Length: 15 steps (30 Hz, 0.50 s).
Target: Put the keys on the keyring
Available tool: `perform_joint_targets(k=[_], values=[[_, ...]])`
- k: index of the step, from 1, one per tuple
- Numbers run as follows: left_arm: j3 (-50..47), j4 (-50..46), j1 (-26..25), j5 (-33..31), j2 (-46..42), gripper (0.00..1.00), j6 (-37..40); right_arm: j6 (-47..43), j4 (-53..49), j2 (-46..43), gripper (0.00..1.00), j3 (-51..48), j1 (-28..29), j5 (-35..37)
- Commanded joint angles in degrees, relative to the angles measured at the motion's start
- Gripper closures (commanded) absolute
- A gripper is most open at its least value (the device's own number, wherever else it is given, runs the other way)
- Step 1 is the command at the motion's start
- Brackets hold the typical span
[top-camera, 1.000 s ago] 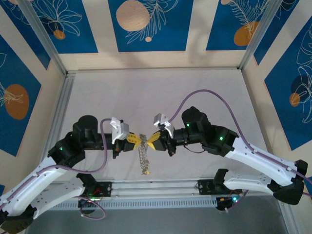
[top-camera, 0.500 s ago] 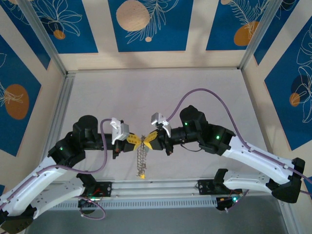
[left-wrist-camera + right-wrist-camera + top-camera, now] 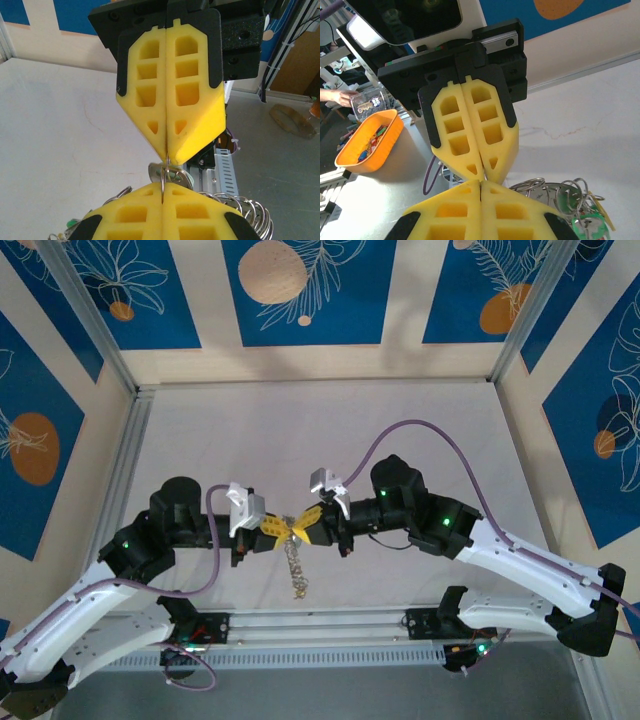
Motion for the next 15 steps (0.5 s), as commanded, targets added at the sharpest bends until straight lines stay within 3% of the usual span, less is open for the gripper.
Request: perform_joint_targets(k=[1, 15], values=[[1.1, 2.4, -0.5, 0.8, -1.1, 1.00, 1.3, 1.3, -0.3, 0.5, 1.00, 0.7, -0.5, 1.1], [0.8, 2.7, -0.6, 0.4, -1.9, 1.00, 1.5, 4.7, -0.4, 0.5, 1.00, -0.9, -4.3, 1.0]])
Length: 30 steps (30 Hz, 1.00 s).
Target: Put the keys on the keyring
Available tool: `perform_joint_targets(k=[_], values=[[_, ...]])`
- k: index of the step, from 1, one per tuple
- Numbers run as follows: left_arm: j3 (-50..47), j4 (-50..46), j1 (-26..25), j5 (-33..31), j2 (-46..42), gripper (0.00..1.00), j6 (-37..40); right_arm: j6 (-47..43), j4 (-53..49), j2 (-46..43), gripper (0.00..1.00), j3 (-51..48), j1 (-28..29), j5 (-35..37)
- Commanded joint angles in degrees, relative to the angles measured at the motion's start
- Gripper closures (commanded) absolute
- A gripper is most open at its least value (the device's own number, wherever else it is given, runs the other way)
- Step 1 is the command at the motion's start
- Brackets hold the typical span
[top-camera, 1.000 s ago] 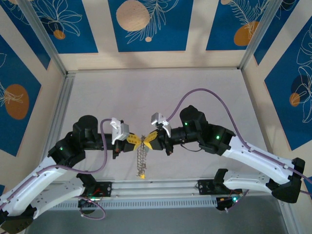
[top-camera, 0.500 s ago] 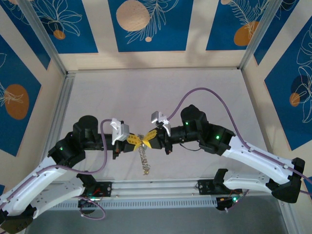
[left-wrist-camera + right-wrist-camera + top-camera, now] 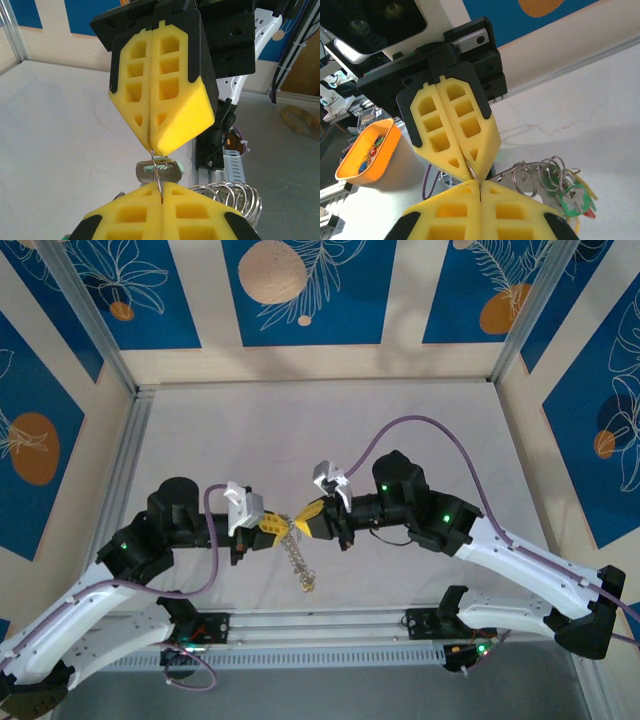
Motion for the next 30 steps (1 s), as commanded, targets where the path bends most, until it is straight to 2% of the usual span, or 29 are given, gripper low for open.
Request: perform_joint_targets(k=[1, 18, 29, 30], values=[[0.9, 2.7, -0.6, 2.2, -1.5, 1.00, 0.9, 1.4, -0.3, 0.2, 1.00, -1.0, -1.4, 1.4], [0.3, 4.6, -0.6, 0.7, -2.6, 1.00, 0.3, 3.4, -1.3, 2.4, 1.00, -1.1, -2.9, -0.4], [0.4, 7.9, -0.6, 0.1, -2.5, 1.00, -0.4, 5.7, -0.7, 3.5, 1.00, -1.1, -4.6, -4.6], [0.4, 8.4, -0.6, 0.0, -2.6, 1.00, -0.5, 6.0, -0.8, 3.5, 0.98, -1.2, -4.8, -5.2]])
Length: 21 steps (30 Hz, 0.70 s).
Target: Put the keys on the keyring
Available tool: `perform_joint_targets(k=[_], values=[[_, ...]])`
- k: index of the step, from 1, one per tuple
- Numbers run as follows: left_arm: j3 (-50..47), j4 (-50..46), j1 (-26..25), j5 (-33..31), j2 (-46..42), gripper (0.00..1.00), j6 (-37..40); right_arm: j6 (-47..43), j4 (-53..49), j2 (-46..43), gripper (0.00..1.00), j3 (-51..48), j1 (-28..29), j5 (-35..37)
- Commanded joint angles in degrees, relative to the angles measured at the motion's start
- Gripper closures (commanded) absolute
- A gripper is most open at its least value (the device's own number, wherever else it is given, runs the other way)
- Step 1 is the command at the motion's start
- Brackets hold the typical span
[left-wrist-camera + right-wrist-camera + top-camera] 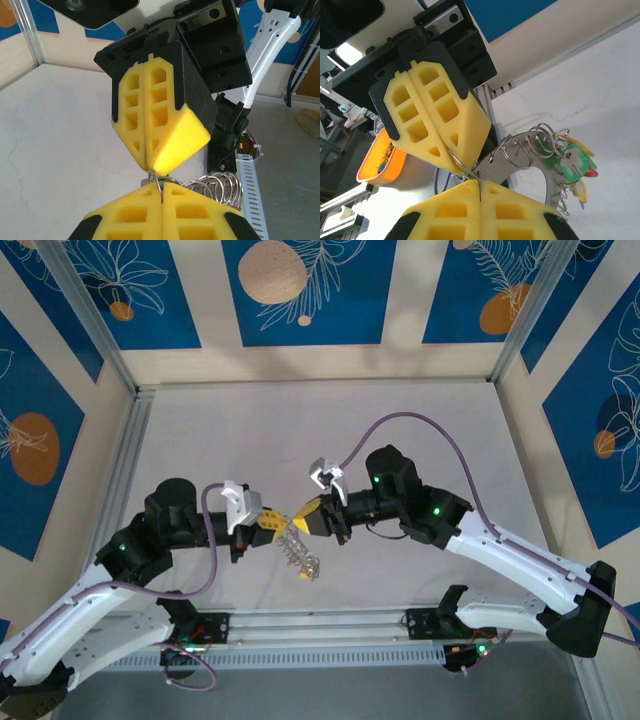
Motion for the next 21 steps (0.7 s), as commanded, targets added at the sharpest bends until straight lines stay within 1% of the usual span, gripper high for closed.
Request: perform_joint_targets(k=[1, 4, 7, 10, 12, 16, 18, 21], values=[[0.6, 7.7, -0.6, 2.9, -1.9, 1.00, -0.6, 1.7, -2.2, 0.6, 0.94, -0.4, -1.7, 0.1], [0.9, 8.6, -0.6, 2.9, -1.8, 1.00, -0.9, 1.7, -3.8, 0.0, 0.81, -0.5, -2.3, 0.6], [1.2, 9.3, -0.6, 3.1, -1.7, 1.00, -1.0, -0.7, -5.8, -3.3, 0.73, -0.9, -1.3, 5.5], [1.7, 9.4, -0.6, 4.5, -1.1, 1.00, -1.2, -5.1, -6.0, -8.8, 0.63, -1.9, 1.7, 11.8], [2.3, 8.6, -0.6, 6.3, -0.1, 1.00, -1.0, -8.0, -5.3, -12.1, 0.61, -2.5, 3.6, 14.6], [3.0, 8.9, -0.6, 9.6, 1.2, 1.00, -2.0, -12.9, -1.7, -16.4, 0.58, -3.8, 6.7, 15.2], [3.0, 9.4, -0.7, 10.8, 1.4, 1.00, -2.8, -14.7, -0.5, -16.1, 0.57, -3.8, 7.8, 14.6], [3.0, 10.6, -0.7, 12.2, 1.5, 1.00, -4.2, -16.1, 0.8, -13.6, 0.59, -3.0, 8.7, 13.3]])
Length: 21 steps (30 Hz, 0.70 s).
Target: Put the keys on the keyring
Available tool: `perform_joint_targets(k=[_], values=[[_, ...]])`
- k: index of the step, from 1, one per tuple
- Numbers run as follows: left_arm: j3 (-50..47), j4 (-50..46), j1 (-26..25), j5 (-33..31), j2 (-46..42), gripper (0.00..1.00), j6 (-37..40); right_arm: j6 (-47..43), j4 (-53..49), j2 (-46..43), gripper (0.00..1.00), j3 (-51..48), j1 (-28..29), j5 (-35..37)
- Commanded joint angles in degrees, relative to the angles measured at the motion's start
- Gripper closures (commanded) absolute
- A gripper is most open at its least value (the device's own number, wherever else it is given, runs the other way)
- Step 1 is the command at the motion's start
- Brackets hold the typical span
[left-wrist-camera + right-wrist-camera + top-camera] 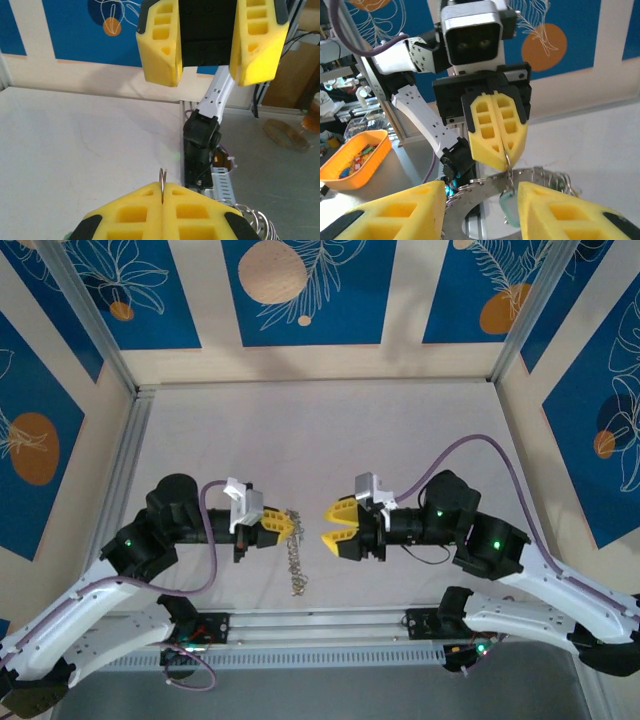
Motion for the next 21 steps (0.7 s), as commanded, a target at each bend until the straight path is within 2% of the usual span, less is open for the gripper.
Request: perform_joint_targets(k=[1, 9, 21], values=[[2.3, 5.4, -0.4, 4.7, -0.6, 1.00, -2.2, -4.0, 2.3, 3.2, 0.60, -0.6, 1.0, 0.4], [1.2, 9.9, -0.3, 7.7, -0.7, 1.00, -5.8, -4.2, 7.0, 5.1, 0.65, -1.4, 1.2, -0.4], [-0.3, 12.5, -0.4, 7.0, -0.7, 1.00, -6.5, -4.2, 9.2, 6.1, 0.69, -2.5, 1.4, -3.0]])
